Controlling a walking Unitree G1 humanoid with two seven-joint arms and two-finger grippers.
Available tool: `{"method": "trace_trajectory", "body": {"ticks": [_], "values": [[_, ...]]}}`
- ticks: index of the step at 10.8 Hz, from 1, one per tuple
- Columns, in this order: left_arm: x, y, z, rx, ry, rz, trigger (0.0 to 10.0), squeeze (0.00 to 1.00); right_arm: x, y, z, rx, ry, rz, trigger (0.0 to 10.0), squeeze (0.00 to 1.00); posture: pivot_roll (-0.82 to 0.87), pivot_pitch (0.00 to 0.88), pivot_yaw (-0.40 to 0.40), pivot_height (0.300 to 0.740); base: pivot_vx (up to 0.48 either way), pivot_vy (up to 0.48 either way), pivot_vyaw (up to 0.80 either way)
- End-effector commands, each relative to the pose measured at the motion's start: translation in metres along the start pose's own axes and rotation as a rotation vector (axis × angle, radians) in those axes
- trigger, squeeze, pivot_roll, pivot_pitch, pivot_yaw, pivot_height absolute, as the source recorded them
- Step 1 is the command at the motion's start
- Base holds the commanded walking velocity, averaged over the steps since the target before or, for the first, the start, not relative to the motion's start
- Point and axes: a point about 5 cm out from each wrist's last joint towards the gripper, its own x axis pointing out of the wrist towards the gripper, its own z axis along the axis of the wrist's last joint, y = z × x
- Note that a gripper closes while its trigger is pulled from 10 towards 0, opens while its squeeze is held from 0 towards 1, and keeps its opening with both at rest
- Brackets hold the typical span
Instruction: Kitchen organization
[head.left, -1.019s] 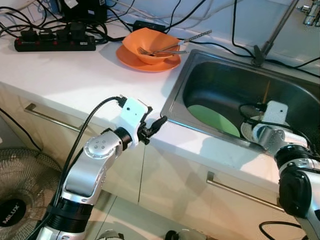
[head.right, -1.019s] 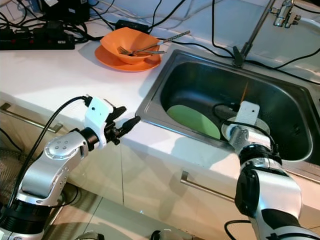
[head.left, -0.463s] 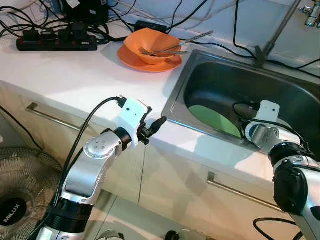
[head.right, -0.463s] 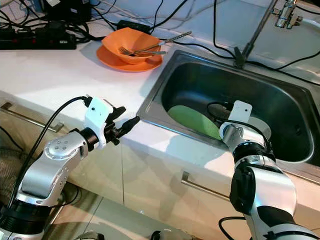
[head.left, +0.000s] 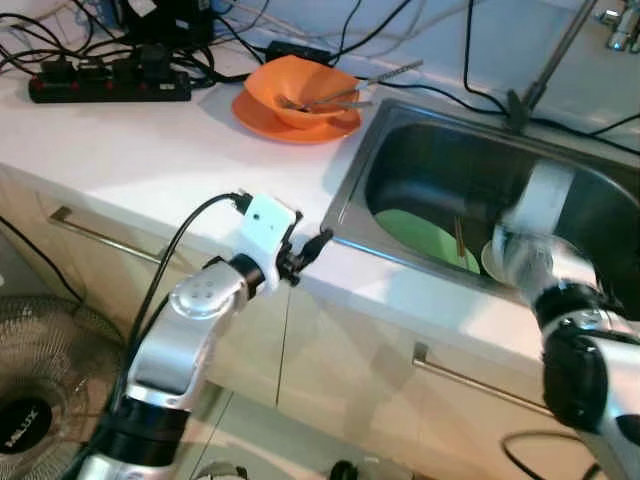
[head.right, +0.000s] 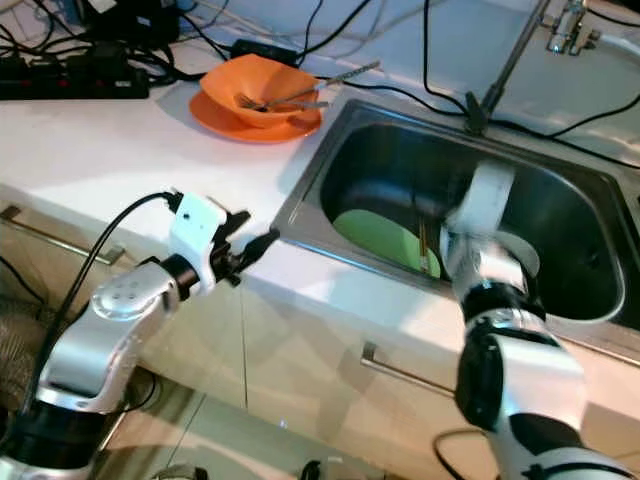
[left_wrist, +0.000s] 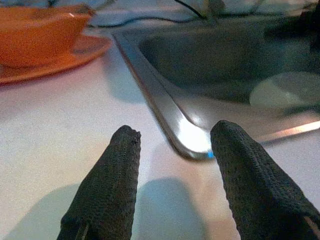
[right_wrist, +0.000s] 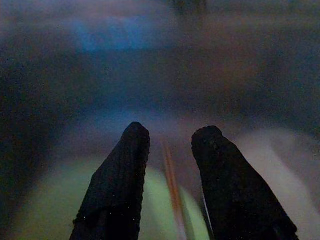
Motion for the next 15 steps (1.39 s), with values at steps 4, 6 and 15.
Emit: {"method": "trace_trajectory", "body": {"ticks": [4,6,15], "values": [[0.004,0.034,0.032,-0.014,-0.204,0.306,10.0,0.00,-0.037,0.052,0.024,-0.075,-0.403,0.249,10.0,0.00,-0.05,0.059,-0.117,0.740,0.000,0.000,0.00],[0.007,0.043,0.038,0.019,-0.254,0.420,10.0,0.00,-0.056,0.065,0.016,-0.075,-0.465,0.293,10.0,0.00,-0.06,0.059,-0.113,0.740,0.000,0.000,0.00],[0.010,0.034,0.021,-0.042,-0.265,0.505,10.0,0.00,-0.089,0.083,-0.019,-0.119,-0.429,0.323,10.0,0.00,-0.07,0.096,-0.115,0.740,0.000,0.000,0.00]]}}
